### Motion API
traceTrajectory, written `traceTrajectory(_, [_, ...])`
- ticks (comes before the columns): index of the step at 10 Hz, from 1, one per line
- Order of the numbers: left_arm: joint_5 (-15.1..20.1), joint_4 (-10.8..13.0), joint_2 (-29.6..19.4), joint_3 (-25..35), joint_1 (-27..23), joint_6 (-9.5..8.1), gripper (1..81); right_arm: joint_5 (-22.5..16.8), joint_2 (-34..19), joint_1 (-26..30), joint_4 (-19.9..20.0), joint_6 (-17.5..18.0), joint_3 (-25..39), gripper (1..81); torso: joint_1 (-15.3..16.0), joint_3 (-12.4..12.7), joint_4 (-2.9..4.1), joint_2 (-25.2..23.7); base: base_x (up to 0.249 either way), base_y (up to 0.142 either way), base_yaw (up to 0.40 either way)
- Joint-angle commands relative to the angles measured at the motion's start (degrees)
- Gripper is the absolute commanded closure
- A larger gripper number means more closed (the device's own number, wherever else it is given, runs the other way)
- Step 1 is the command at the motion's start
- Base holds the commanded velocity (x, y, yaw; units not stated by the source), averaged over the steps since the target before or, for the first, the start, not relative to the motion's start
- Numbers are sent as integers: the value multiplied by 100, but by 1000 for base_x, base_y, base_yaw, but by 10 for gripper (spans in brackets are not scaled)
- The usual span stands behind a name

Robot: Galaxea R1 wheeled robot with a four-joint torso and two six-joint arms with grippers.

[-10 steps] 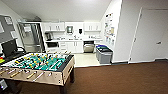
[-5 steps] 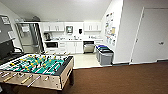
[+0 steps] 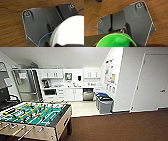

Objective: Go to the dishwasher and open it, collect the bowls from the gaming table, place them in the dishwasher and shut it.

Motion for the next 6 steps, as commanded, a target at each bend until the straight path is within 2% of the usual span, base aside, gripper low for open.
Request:
traceTrajectory(1, [267,36,-28,13,-295,4,811,-206,-40,250,-66,-17,-2,811,0,0,0,0,174,-116,0])
traceTrajectory(6, [267,36,-36,13,-295,4,811,-206,-31,276,-66,-17,-2,811,-7,2,0,-5,174,-117,0])
